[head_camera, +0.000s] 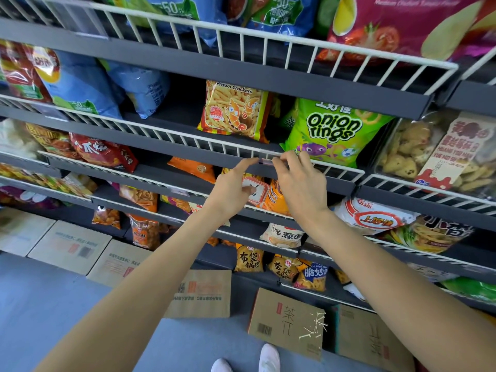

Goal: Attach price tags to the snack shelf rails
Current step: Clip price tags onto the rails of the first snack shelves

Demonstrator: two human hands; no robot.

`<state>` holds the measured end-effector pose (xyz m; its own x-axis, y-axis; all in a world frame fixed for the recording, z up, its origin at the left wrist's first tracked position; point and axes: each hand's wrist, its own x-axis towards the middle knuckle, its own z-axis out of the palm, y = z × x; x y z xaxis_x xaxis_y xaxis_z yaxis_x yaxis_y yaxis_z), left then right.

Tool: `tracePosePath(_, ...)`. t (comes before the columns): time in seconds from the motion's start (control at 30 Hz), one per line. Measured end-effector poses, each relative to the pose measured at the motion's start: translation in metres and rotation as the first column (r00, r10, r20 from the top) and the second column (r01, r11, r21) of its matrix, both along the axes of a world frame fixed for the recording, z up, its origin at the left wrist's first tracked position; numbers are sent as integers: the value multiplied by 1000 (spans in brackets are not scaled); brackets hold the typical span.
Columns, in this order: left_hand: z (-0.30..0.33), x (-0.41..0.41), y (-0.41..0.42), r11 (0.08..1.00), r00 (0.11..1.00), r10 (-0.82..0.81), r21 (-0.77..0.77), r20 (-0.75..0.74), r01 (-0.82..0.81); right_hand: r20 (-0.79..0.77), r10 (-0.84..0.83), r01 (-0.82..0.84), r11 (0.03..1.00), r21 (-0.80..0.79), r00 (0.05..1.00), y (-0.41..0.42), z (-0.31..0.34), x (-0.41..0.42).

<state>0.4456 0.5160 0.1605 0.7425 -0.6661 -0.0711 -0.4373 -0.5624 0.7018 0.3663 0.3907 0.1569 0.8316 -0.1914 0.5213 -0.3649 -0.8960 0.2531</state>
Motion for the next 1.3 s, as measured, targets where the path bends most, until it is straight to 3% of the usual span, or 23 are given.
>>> tracePosePath(0.13,1,-1,0,1000,1000,8,6,9,-8,13,28,-27,999,-22,1000,-1,-2,-4)
tracePosePath(0.33,4,2,-2,1000,1000,21,8,-1,-21,1,31,-31,996,88,1000,1,2,-3)
tracePosePath(0.43,14,6,3,997,998,70,-31,-2,-70,53,38,-46,987,156,998,2,6,-1)
tracePosePath(0.57,27,5,15,985,990,142,-103,6,-141,40,54,-59,991,118,998,3,10,-1)
tracePosePath(0.73,32,-5,22,914,950,254,-278,-180,-297,-27,74,-70,989,133,997,-1,15,-2)
tracePosePath(0.83,36,-16,25,872,917,301,-315,-260,-375,-76,95,-71,959,274,993,-2,21,-2)
tracePosePath(0.9,41,-22,28,856,907,309,-331,-286,-396,-61,136,-92,881,463,989,0,26,-3)
tracePosePath(0.93,44,-24,32,851,906,307,-343,-292,-399,7,178,-146,785,602,984,4,32,-5)
tracePosePath(1.0,51,-27,41,845,908,305,-359,-287,-397,142,256,-237,391,890,956,13,48,-3)
tracePosePath(1.03,54,-28,47,844,911,305,-363,-277,-393,172,279,-229,189,955,945,18,56,-1)
tracePosePath(1.07,57,-27,53,846,914,311,-362,-261,-392,173,297,-201,67,977,939,23,63,2)
tracePosePath(1.13,63,-23,69,850,915,337,-347,-221,-397,176,343,-180,-18,983,923,37,73,10)
tracePosePath(1.3,71,-6,119,806,873,453,-334,-182,-488,188,427,-176,-67,982,885,88,83,40)
